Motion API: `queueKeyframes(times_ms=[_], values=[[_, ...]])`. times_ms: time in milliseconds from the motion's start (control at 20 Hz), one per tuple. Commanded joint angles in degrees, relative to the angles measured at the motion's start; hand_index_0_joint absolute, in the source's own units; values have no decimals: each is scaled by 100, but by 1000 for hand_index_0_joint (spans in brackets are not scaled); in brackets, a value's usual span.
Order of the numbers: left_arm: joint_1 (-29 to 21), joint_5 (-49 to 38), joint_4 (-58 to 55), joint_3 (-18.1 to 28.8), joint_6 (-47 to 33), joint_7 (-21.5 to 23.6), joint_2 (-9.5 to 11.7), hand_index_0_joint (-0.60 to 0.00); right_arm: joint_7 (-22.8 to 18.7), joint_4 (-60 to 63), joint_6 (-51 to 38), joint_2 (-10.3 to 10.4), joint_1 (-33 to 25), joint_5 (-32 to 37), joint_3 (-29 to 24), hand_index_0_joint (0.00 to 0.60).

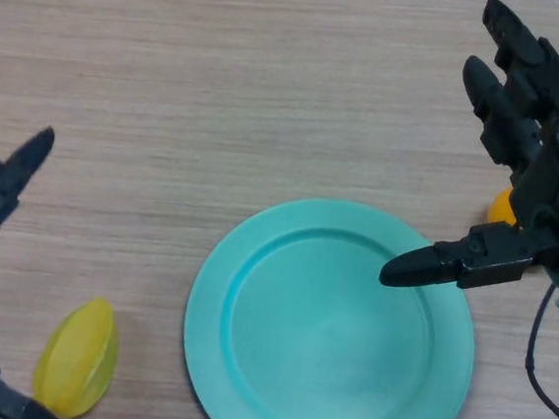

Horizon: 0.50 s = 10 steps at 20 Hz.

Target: Pick up the yellow starfruit and place it on the plate

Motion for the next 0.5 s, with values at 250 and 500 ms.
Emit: queueKeyframes(times_ms=[250,500], values=[[-109,699,953,422,-1442,478,454,0,-150,-383,-739,-32,-197,203,-177,0],[-189,1144,1602,-16,-1770,812,649,0,-195,-348,-778,-90,-142,279,-248,0]])
